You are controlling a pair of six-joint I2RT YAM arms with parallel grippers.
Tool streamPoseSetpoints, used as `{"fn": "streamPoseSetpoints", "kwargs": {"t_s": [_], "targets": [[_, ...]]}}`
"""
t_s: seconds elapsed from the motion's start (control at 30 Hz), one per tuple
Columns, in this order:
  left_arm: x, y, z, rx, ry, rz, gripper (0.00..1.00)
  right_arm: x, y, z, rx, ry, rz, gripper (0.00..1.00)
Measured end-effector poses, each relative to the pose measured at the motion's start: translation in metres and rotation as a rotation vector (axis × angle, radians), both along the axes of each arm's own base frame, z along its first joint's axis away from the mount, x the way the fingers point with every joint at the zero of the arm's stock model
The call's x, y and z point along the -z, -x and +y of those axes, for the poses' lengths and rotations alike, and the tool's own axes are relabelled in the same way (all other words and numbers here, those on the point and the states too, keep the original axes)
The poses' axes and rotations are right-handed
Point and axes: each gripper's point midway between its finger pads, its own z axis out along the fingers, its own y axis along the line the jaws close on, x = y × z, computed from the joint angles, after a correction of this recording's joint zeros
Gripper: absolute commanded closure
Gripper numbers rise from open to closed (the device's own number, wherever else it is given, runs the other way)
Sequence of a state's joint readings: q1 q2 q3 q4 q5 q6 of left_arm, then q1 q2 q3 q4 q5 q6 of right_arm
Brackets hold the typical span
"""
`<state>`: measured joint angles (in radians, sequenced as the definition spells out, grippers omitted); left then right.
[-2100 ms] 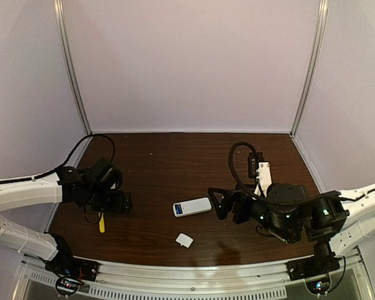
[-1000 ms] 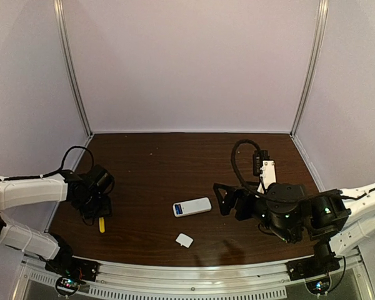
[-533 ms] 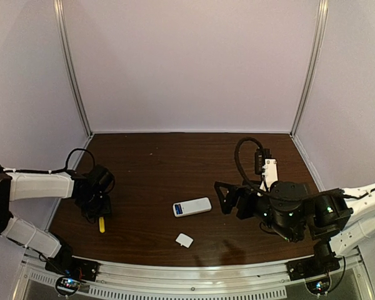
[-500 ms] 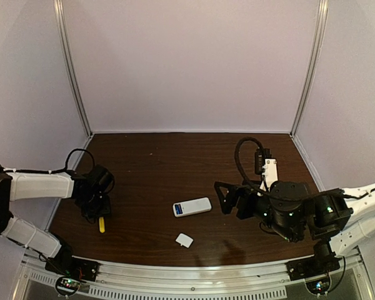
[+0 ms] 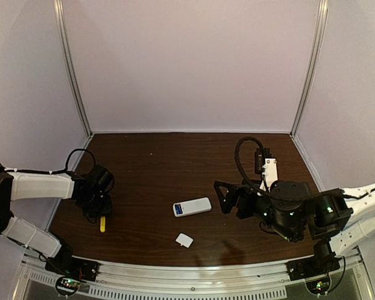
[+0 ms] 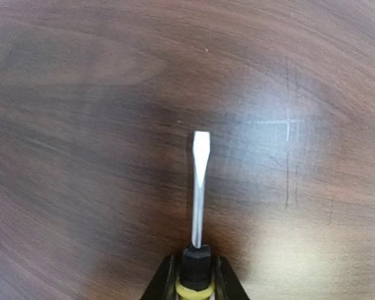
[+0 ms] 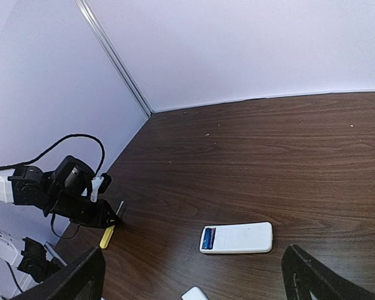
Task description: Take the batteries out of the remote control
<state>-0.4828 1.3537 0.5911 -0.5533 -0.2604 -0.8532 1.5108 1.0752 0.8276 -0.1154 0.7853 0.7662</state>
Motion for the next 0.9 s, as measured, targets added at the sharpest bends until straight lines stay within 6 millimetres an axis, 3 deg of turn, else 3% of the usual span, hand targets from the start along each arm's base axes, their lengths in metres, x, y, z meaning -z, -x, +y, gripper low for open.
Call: {"fn": "streamPoseSetpoints", "kwargs": {"t_s": [0.23, 0.57, 0.9], "targets": [[-0.002, 0.000, -0.003, 0.004, 0.024, -0.003, 1.00, 0.000, 0.000, 0.000, 0.000, 0.000, -0.001, 0.00], [-0.022, -0.006, -0.018, 0.041, 0.119, -0.066, 1.00, -0.005, 0.000, 0.004, -0.009, -0.006, -0.025, 0.00], [-0.065, -0.023, -0.051, 0.148, 0.294, -0.229, 1.00, 0.007, 0.002, 0.009, -0.064, 0.085, -0.134, 0.00]]}}
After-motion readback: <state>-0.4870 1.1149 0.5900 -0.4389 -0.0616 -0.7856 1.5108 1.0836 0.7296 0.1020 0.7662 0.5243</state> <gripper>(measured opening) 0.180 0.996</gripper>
